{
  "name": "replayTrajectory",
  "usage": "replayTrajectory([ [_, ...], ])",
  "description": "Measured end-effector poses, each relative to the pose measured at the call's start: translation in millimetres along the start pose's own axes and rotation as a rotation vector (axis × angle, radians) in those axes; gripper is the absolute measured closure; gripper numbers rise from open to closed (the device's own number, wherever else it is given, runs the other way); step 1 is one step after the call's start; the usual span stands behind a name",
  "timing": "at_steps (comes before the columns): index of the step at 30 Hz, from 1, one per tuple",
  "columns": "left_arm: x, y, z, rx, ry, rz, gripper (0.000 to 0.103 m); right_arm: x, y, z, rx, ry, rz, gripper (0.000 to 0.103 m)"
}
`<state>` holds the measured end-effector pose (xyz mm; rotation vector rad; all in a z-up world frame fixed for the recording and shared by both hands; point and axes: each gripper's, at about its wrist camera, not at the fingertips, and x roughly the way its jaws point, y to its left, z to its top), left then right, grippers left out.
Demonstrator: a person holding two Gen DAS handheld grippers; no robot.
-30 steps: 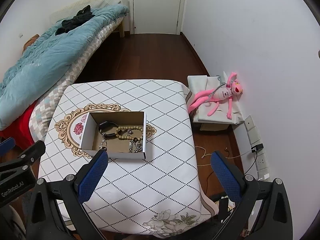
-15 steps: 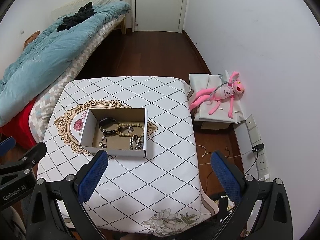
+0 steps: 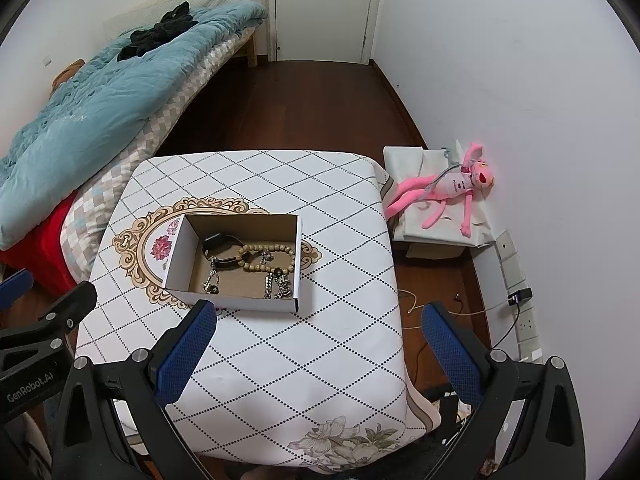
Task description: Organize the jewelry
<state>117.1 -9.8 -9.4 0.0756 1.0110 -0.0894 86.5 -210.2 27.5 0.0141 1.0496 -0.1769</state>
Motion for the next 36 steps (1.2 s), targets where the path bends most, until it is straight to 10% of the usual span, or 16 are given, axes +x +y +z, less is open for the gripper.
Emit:
replayTrajectory([
  [36,-7.5,1.6,-0.1,-0.002,-0.012,-0.009,0.0,-2.4,-0.9,2.6,-0.003,-0.007,-0.003,0.0],
])
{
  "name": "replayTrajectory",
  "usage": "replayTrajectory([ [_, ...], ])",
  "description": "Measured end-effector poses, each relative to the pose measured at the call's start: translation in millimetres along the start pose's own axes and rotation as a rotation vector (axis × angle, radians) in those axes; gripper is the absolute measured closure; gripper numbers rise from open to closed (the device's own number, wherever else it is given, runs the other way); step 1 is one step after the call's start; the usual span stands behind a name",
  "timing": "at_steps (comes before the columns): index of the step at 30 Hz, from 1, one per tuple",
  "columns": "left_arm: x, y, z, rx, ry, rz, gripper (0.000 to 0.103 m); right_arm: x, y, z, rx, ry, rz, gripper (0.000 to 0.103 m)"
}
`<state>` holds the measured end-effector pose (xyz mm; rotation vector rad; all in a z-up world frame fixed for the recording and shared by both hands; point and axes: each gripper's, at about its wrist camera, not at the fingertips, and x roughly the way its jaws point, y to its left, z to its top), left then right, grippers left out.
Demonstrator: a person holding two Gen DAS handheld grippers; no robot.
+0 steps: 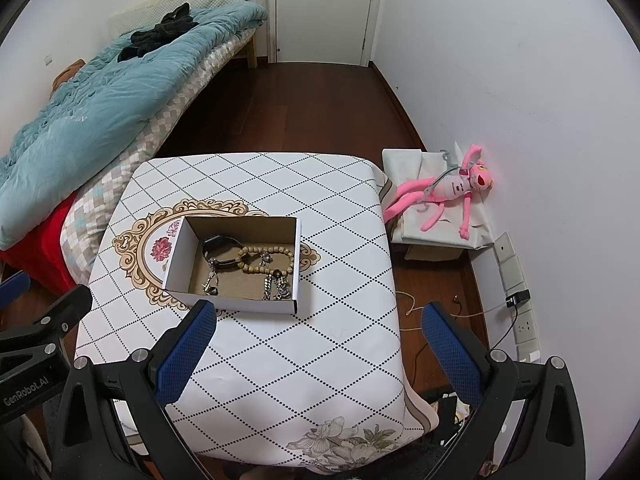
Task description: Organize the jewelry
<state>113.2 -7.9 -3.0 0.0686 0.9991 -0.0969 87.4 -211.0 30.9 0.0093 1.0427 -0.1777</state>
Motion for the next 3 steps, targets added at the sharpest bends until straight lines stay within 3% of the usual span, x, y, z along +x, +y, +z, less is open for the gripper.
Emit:
replayTrajectory([
  [3,-1.4,0.8,-1.0,0.0,-0.002,-0.003,0.0,0.0,-0.1,0.1,0.0,0.0,0.001,0.0],
])
